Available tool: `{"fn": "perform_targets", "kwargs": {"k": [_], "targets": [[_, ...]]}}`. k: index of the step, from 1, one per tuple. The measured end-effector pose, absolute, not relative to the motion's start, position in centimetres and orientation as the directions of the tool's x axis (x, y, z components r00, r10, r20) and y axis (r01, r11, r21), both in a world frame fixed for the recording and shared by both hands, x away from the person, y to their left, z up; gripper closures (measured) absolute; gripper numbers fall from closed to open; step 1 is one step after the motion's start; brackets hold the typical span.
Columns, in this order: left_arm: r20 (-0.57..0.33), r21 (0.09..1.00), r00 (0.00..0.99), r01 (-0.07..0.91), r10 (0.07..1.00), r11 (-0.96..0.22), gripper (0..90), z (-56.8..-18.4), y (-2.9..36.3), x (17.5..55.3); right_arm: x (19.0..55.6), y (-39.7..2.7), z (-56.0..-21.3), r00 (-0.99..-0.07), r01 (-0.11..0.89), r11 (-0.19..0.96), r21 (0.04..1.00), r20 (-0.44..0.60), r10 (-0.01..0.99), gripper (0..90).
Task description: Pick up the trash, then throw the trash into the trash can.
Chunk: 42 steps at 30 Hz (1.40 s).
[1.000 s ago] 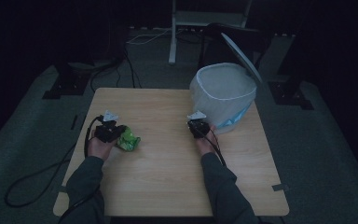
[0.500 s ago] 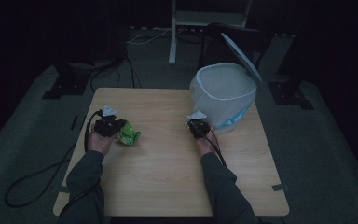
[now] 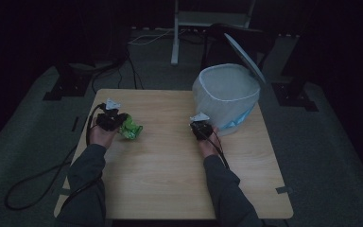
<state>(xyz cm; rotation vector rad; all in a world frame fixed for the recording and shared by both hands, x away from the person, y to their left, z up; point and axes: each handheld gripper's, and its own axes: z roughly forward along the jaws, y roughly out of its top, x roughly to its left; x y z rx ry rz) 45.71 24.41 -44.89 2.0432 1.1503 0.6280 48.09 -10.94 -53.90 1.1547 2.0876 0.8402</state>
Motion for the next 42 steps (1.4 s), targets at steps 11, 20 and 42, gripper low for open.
{"fn": "perform_targets", "kwargs": {"k": [11,20,42], "targets": [[0.072,0.771,0.485,0.527,0.872,-0.357,88.5,-44.3,24.2,46.6,48.1,-10.9,-53.9,-0.438,0.498,0.417,0.760,-0.195,0.878,90.0],[0.078,0.783,0.486,0.511,0.870,-0.356,88.5,-43.1,23.7,47.3,48.1,-10.9,-53.9,-0.441,0.494,0.424,0.759,-0.201,0.875,90.0],[0.086,0.802,0.507,0.475,0.857,-0.362,88.5,-41.0,21.9,48.3,48.1,-11.0,-53.9,-0.439,0.493,0.420,0.762,-0.199,0.876,90.0]]}}
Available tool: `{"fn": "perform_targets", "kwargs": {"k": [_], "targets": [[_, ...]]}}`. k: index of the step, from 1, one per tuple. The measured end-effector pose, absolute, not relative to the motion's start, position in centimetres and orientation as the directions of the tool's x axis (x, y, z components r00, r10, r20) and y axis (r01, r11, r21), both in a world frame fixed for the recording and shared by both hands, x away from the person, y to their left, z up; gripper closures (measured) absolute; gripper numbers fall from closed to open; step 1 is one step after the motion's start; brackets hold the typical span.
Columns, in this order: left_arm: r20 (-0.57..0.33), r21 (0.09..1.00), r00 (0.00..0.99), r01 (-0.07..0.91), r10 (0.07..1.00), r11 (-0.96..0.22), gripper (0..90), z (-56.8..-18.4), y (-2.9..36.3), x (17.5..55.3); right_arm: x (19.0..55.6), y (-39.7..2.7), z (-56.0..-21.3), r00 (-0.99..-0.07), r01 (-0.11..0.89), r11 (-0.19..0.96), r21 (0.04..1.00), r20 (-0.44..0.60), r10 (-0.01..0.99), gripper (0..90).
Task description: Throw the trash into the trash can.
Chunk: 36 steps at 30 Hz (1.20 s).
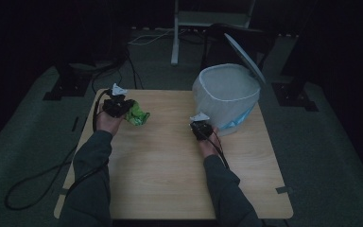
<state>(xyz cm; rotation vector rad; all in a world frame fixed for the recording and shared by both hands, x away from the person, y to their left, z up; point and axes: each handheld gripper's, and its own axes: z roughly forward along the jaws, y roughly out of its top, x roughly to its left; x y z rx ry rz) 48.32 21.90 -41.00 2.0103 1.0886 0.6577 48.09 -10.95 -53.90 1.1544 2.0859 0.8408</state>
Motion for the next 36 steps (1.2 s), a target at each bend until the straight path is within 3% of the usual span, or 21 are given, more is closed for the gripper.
{"fn": "perform_targets", "kwargs": {"k": [36], "targets": [[0.143,0.820,0.572,0.389,0.808,-0.420,88.5,-35.7,16.8,50.0,48.1,-10.9,-53.9,-0.438,0.494,0.417,0.763,-0.196,0.877,90.0]]}}
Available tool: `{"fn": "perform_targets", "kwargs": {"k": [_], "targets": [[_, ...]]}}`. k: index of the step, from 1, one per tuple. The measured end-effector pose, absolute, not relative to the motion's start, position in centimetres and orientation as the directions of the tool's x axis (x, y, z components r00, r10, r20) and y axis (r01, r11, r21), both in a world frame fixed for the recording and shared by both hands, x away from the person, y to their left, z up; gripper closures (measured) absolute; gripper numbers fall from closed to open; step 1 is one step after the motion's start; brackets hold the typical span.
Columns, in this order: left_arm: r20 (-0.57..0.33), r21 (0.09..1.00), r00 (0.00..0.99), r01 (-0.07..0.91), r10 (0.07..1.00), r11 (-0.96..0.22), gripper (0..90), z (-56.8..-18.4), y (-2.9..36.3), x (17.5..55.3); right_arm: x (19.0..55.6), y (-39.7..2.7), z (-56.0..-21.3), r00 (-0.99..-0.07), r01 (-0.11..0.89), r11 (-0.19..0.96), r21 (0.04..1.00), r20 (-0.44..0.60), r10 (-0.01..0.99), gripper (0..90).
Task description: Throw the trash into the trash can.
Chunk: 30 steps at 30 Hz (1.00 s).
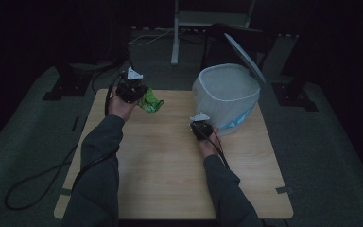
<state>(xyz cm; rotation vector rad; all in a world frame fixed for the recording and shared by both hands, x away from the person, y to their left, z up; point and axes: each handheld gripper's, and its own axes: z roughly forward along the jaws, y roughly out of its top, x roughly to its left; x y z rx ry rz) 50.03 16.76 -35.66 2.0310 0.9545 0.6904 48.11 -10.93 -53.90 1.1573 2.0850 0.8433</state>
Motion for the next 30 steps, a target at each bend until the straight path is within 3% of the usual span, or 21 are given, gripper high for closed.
{"fn": "perform_targets", "kwargs": {"k": [30], "targets": [[0.181,0.842,0.622,0.302,0.762,-0.447,88.4,-31.7,11.8,50.6,48.1,-10.9,-53.9,-0.439,0.496,0.417,0.762,-0.195,0.877,90.0]]}}
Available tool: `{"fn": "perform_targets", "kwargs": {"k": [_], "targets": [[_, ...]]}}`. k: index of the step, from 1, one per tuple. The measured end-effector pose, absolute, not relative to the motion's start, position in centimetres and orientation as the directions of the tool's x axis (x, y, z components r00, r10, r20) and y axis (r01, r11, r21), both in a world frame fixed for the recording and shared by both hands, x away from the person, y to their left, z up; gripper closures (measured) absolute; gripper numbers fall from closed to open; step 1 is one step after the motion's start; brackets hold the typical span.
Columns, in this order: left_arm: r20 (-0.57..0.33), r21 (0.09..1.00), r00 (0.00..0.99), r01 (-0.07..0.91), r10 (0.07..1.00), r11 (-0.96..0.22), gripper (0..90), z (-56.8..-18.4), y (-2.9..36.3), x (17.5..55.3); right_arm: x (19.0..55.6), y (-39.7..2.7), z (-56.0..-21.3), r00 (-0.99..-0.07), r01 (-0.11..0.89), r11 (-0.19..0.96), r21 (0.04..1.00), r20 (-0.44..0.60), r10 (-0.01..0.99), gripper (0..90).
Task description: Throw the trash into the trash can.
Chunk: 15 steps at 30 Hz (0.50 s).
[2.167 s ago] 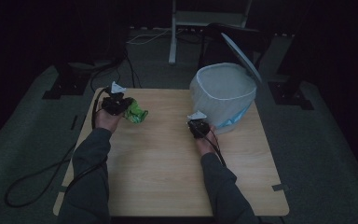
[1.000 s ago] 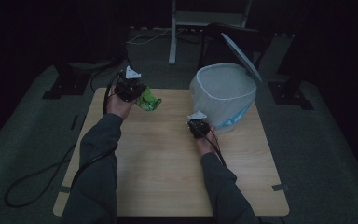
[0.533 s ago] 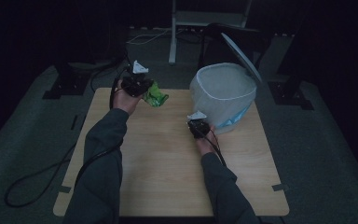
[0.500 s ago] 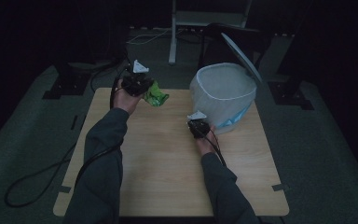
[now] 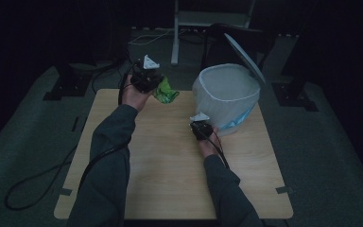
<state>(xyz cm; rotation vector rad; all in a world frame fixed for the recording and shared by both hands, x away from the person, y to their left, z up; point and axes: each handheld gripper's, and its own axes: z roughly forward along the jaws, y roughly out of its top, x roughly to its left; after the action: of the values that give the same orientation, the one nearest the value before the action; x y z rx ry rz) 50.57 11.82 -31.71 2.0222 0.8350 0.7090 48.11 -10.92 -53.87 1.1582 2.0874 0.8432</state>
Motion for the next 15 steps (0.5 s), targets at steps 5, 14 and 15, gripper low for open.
{"fn": "perform_targets", "kwargs": {"k": [5,14,15], "targets": [[0.187,0.847,0.631,0.285,0.753,-0.449,88.4,-31.0,11.0,50.5,48.1,-10.9,-53.9,-0.437,0.497,0.417,0.761,-0.195,0.878,90.0],[0.184,0.857,0.644,0.264,0.742,-0.442,88.4,-30.0,9.6,50.5,48.1,-10.9,-53.9,-0.435,0.501,0.411,0.762,-0.189,0.880,90.0],[0.184,0.858,0.645,0.263,0.741,-0.442,88.4,-29.9,9.4,50.4,48.1,-10.9,-53.9,-0.435,0.501,0.412,0.761,-0.190,0.880,90.0]]}}
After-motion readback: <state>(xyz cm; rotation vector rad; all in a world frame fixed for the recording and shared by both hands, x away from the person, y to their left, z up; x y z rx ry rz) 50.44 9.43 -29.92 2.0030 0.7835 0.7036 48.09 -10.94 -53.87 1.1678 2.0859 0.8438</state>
